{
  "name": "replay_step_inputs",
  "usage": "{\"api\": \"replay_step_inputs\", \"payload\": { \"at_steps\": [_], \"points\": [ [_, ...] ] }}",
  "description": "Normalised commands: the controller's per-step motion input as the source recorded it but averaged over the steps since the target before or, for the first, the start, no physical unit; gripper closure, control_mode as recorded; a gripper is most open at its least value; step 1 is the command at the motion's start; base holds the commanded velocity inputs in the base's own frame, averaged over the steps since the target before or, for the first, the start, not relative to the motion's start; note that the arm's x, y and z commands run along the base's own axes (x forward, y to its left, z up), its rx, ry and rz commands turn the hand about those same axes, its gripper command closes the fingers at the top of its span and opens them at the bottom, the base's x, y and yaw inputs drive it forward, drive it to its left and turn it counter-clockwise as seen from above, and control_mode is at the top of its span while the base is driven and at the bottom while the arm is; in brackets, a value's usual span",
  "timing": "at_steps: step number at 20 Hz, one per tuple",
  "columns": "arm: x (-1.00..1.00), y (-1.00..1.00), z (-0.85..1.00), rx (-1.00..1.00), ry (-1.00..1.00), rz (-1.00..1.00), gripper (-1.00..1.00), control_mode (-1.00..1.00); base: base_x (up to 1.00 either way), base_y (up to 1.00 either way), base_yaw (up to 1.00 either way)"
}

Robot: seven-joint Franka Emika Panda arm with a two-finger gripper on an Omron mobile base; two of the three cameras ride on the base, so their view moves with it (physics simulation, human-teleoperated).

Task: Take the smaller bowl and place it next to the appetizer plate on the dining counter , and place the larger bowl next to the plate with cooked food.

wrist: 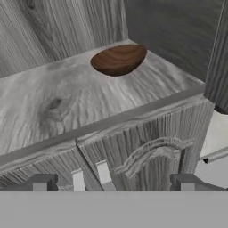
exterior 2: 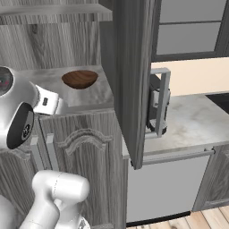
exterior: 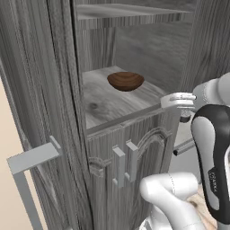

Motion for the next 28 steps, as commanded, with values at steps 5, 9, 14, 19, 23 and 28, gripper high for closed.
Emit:
{"api": "replay_step_inputs", "payload": {
  "at_steps": [5,9,14,19,23,28],
  "points": [
    [0.11,0.18,0.0,0.28,0.06,-0.35,-1.0,-1.0,0.0,0.0,0.0],
    [0.46,0.2,0.0,0.03,-0.03,-0.37,-1.0,-1.0,0.0,0.0,0.0],
    [0.52,-0.06,0.0,0.06,0.04,-0.07,-1.0,-1.0,0.0,0.0,0.0],
    [0.64,-0.24,0.0,0.09,0.13,0.0,-1.0,-1.0,0.0,0.0,0.0],
    [0.82,-0.06,-0.04,0.03,0.05,-0.01,-1.0,-1.0,0.0,0.0,0.0],
    [0.73,0.0,-0.18,0.0,0.01,-0.04,-1.0,-1.0,0.0,0.0,0.0]
  ]
}}
